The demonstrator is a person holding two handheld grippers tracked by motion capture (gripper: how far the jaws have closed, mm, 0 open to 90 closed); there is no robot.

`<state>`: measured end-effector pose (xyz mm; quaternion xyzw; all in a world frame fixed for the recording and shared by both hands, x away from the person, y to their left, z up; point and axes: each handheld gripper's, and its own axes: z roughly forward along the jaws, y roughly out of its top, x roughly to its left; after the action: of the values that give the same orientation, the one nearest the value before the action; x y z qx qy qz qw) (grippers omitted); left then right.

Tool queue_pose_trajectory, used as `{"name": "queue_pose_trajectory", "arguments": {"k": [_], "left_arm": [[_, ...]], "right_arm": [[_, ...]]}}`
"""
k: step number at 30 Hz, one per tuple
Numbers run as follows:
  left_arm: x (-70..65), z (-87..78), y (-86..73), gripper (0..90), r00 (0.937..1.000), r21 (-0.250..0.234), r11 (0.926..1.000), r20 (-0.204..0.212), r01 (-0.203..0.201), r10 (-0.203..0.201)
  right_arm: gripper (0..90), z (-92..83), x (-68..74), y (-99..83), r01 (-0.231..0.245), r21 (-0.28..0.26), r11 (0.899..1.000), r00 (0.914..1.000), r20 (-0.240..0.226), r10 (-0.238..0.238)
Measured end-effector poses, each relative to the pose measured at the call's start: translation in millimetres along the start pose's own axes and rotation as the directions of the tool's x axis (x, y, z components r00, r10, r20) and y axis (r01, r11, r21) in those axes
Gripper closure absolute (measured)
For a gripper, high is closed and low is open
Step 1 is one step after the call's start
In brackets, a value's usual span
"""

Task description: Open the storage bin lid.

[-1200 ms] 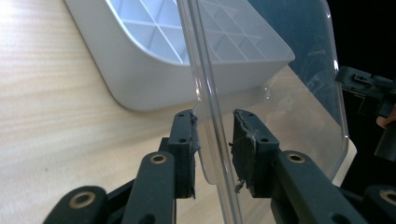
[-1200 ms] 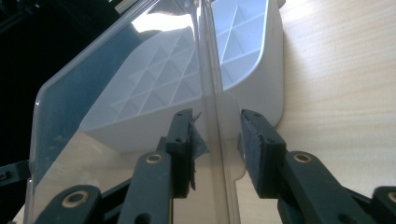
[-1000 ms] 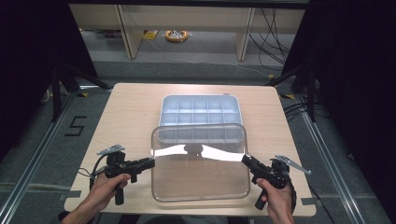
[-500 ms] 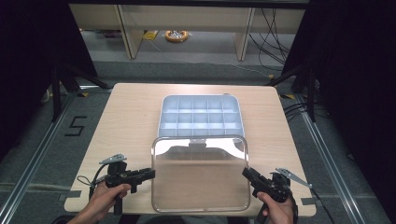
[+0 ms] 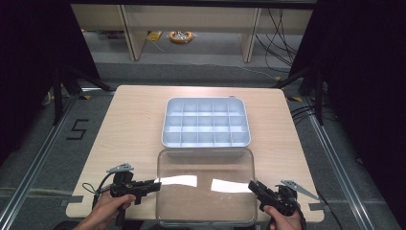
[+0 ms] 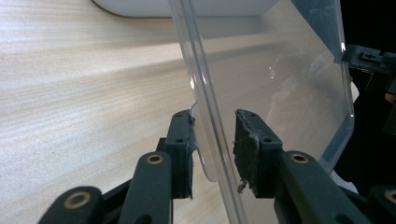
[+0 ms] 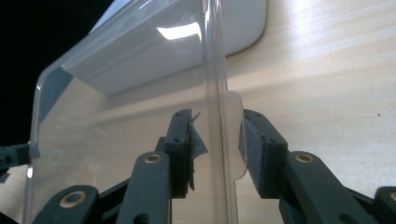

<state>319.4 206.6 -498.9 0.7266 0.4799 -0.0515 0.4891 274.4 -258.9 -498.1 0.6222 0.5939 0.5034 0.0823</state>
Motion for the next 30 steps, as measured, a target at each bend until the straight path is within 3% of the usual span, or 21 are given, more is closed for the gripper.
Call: {"name": "queue_pose_trajectory", "arguments": {"k": [7, 8, 11, 12, 13, 14, 15, 16, 17, 19, 20, 21, 22, 23, 24, 25, 27, 28, 30], "left_arm": [[1.6, 3.3, -2.4, 66.2, 0.9998, 0.036, 0.9992, -0.011, -0.016, 0.016], [1.3, 4.0, -2.7, 65.9, 0.9997, 0.041, 0.9990, -0.015, -0.020, 0.020], [1.4, 5.2, -3.0, 65.3, 0.9993, 0.050, 0.9983, -0.021, -0.031, 0.032], [1.7, 5.8, -3.0, 65.2, 0.9993, 0.052, 0.9982, -0.023, -0.029, 0.030], [2.4, 6.2, -3.0, 65.2, 0.9993, 0.057, 0.9980, -0.023, -0.028, 0.030], [3.1, 6.8, -3.2, 64.9, 0.9992, 0.061, 0.9977, -0.025, -0.029, 0.030], [3.5, 7.8, -3.6, 64.8, 0.9991, 0.064, 0.9975, -0.028, -0.032, 0.033], [3.4, 8.7, -3.9, 64.8, 0.9989, 0.068, 0.9972, -0.033, -0.031, 0.034], [3.7, 9.2, -4.1, 64.6, 0.9987, 0.073, 0.9967, -0.033, -0.035, 0.038], [3.8, 10.5, -4.0, 64.0, 0.9985, 0.075, 0.9964, -0.037, -0.038, 0.041], [4.1, 10.9, -4.0, 63.8, 0.9983, 0.078, 0.9962, -0.038, -0.040, 0.043], [3.7, 11.4, -4.1, 63.6, 0.9980, 0.079, 0.9960, -0.045, -0.041, 0.044], [3.6, 11.6, -4.1, 63.3, 0.9979, 0.083, 0.9958, -0.047, -0.040, 0.044], [3.6, 11.7, -4.3, 63.1, 0.9975, 0.085, 0.9954, -0.051, -0.044, 0.049], [3.7, 11.7, -4.2, 62.6, 0.9969, 0.092, 0.9944, -0.054, -0.052, 0.057], [3.6, 12.2, -4.3, 62.2, 0.9964, 0.089, 0.9946, -0.060, -0.054, 0.059], [4.0, 12.3, -4.1, 62.1, 0.9956, 0.089, 0.9943, -0.066, -0.060, 0.066], [4.1, 12.5, -4.1, 62.0, 0.9953, 0.089, 0.9942, -0.069, -0.062, 0.068], [3.7, 13.5, -4.6, 61.6, 0.9944, 0.085, 0.9943, -0.078, -0.064, 0.071]], "right_arm": [[65.5, 5.6, -4.8, -4.7, -0.020, 0.028, 0.999, 0.9998, -0.002, 0.020], [65.5, 7.3, -6.7, -4.9, 0.007, 0.013, 1.000, 1.0000, 0.002, -0.007], [65.5, 6.7, -6.4, -4.7, 0.011, 0.018, 1.000, 0.9999, 0.002, -0.011], [65.5, 4.9, -2.9, -4.4, -0.038, 0.041, 0.998, 0.9993, -0.003, 0.038], [65.5, 5.9, -2.7, -5.0, -0.040, 0.041, 0.998, 0.9991, 0.013, 0.040], [65.4, 7.2, -6.1, -4.8, -0.003, 0.037, 0.999, 1.0000, 0.005, 0.003], [65.4, 8.1, -6.0, -5.1, -0.008, 0.039, 0.999, 0.9999, 0.012, 0.007], [65.2, 7.6, -3.5, -5.4, -0.045, 0.058, 0.997, 0.9989, 0.014, 0.044], [65.0, 9.1, -7.0, -5.5, 0.005, 0.051, 0.999, 0.9997, 0.023, -0.007], [64.6, 10.1, -5.2, -5.7, -0.012, 0.060, 0.998, 0.9998, 0.014, 0.011], [64.4, 10.5, -7.2, -5.6, 0.026, 0.064, 0.998, 0.9986, 0.044, -0.028], [64.3, 11.1, -6.3, -5.9, 0.020, 0.062, 0.998, 0.9989, 0.041, -0.023], [64.1, 10.6, -3.3, -5.9, -0.016, 0.076, 0.997, 0.9994, 0.033, 0.013], [64.1, 12.1, -6.7, -5.7, 0.037, 0.072, 0.997, 0.9977, 0.054, -0.041], [64.1, 13.8, -7.9, -6.1, 0.047, 0.069, 0.997, 0.9971, 0.056, -0.051], [63.9, 13.0, -4.7, -6.2, 0.011, 0.084, 0.996, 0.9986, 0.051, -0.015], [63.8, 13.5, -2.9, -6.5, -0.011, 0.097, 0.995, 0.9986, 0.053, 0.006], [63.7, 15.9, -6.4, -6.7, 0.042, 0.073, 0.996, 0.9974, 0.055, -0.046], [63.4, 16.3, -7.6, -6.1, 0.065, 0.085, 0.994, 0.9957, 0.061, -0.070]]}}
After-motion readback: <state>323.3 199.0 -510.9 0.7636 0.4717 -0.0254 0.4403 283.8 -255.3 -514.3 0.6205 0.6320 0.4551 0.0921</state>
